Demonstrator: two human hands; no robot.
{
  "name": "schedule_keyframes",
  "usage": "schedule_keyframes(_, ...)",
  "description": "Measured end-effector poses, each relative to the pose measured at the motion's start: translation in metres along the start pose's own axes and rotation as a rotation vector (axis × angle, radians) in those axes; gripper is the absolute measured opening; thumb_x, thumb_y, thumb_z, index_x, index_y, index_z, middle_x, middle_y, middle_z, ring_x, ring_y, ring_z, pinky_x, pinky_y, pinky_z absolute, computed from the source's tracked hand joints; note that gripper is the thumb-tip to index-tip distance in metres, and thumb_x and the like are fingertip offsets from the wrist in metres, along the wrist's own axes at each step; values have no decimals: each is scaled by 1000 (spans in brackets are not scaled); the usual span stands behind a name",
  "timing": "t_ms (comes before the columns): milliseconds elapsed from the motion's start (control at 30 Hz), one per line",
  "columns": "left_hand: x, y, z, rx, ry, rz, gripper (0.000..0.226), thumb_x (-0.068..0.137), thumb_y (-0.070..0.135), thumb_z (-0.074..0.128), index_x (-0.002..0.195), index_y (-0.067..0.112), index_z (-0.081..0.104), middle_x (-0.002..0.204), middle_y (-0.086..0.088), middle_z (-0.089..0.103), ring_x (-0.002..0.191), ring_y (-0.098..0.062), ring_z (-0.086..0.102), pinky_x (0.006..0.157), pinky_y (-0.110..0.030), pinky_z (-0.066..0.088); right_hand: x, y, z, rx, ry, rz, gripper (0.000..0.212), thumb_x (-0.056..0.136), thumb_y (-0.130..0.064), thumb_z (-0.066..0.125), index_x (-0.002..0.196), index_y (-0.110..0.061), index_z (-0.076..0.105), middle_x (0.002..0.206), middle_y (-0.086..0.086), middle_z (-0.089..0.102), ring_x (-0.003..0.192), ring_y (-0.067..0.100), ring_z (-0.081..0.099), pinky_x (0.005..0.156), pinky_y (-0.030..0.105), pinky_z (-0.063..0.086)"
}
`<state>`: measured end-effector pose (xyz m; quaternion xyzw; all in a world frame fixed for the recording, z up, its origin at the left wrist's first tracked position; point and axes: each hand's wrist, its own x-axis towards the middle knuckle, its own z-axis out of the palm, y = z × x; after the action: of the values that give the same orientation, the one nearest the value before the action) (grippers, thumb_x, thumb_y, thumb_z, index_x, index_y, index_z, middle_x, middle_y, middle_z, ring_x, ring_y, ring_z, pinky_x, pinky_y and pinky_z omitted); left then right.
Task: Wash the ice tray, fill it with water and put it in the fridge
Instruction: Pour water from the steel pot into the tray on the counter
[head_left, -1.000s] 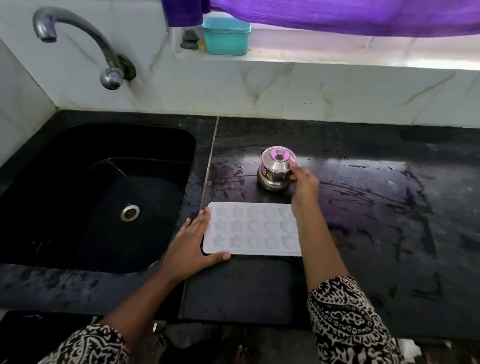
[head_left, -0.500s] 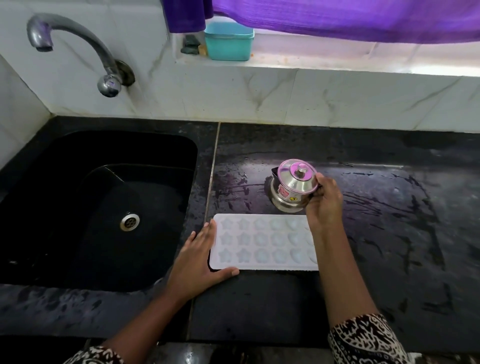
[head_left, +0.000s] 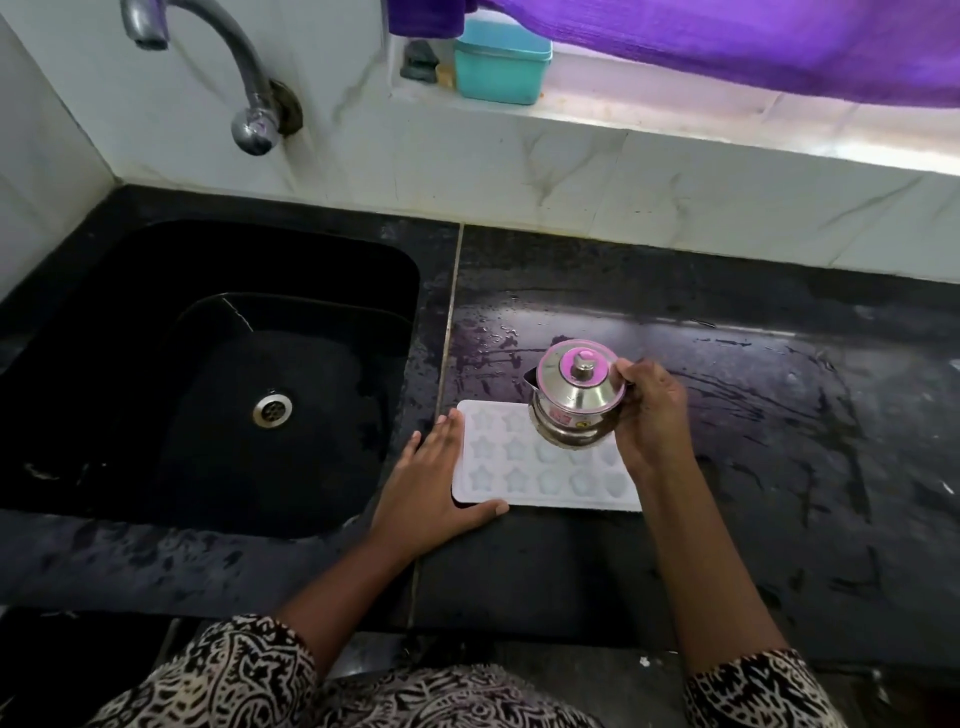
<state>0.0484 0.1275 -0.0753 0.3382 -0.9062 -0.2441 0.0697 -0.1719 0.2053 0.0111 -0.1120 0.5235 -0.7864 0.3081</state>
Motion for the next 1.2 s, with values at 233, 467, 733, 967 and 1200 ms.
schedule_keyframes(233, 0, 0, 5, 69, 21, 9, 117, 68, 89, 23, 154, 16, -11, 163, 4, -7, 148, -5, -8, 118, -29, -9, -10, 7, 12, -117, -8, 10, 50, 85, 5, 54, 44, -22, 47, 44, -9, 42, 44, 6, 39, 50, 19, 37)
schedule_keyframes(467, 0, -1, 7, 73, 45, 12, 118, 67, 88, 22, 155, 15, -7, 164, 2, -4, 150, -8, -4, 119, -31, -6, -12, 9, 21, -233, 27, 10, 36, 84, 4, 56, 56, -13, 41, 48, -4, 44, 55, 14, 41, 57, 28, 37)
schedule_keyframes(733, 0, -2, 7, 61, 50, 22, 116, 71, 86, 30, 155, 15, -6, 164, 3, -3, 150, -8, -4, 119, -30, -7, -13, 5, 27, -352, 40, -6, 37, 84, 0, 58, 55, -15, 42, 46, -6, 44, 52, 13, 40, 54, 27, 37)
schedule_keyframes(967, -1, -2, 6, 50, 48, 22, 115, 73, 85, 33, 155, 15, -8, 164, 2, -5, 149, -7, -6, 120, -31, -7, -13, 1, 27, -465, 36, -21, 35, 84, -4, 59, 56, -16, 44, 47, -6, 46, 49, 10, 43, 51, 24, 41)
schedule_keyframes(1200, -1, -1, 6, 41, 56, 25, 115, 75, 84, 38, 155, 15, -8, 164, 2, -4, 149, -8, -6, 118, -30, -9, -15, -2, 31, -521, 31, -34, 30, 82, -4, 61, 58, -14, 45, 56, 3, 46, 51, 11, 44, 51, 25, 41)
